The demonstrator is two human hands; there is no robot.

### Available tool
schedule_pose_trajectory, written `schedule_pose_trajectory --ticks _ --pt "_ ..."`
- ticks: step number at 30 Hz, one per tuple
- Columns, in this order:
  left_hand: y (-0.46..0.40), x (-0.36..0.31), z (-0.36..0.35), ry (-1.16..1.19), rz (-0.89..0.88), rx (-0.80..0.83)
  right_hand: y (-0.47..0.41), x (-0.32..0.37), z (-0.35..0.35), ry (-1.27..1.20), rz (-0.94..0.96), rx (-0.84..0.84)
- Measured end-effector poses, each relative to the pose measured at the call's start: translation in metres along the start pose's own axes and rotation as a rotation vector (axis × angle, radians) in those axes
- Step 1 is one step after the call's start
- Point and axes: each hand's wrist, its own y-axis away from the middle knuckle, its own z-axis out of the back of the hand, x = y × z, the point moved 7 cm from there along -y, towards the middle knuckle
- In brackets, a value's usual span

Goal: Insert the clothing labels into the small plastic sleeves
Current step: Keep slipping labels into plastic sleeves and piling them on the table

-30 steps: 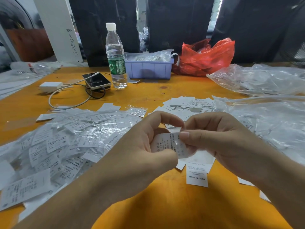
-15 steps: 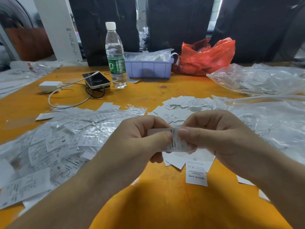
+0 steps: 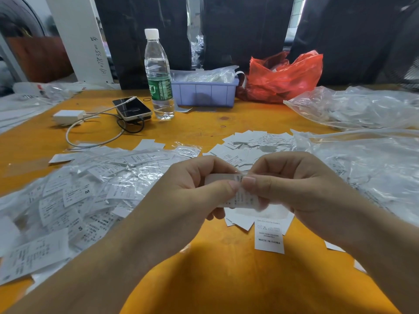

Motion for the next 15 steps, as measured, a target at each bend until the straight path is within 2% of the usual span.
schedule_pose_trajectory --ticks 5,12,15 --pt "-0.003 -0.001 0.010 -0.017 0.013 -0.050 0.000 0.002 0.005 0.028 0.026 -0.032" --pt "-0.005 -0.007 0.041 0.053 -0.024 -0.264 -0.002 0.003 0.011 0.060 0.066 -0.091" --pt "-0.004 -0.008 0.041 0.058 -0.016 -0.269 -0.001 0.004 0.011 0.085 0.079 -0.091"
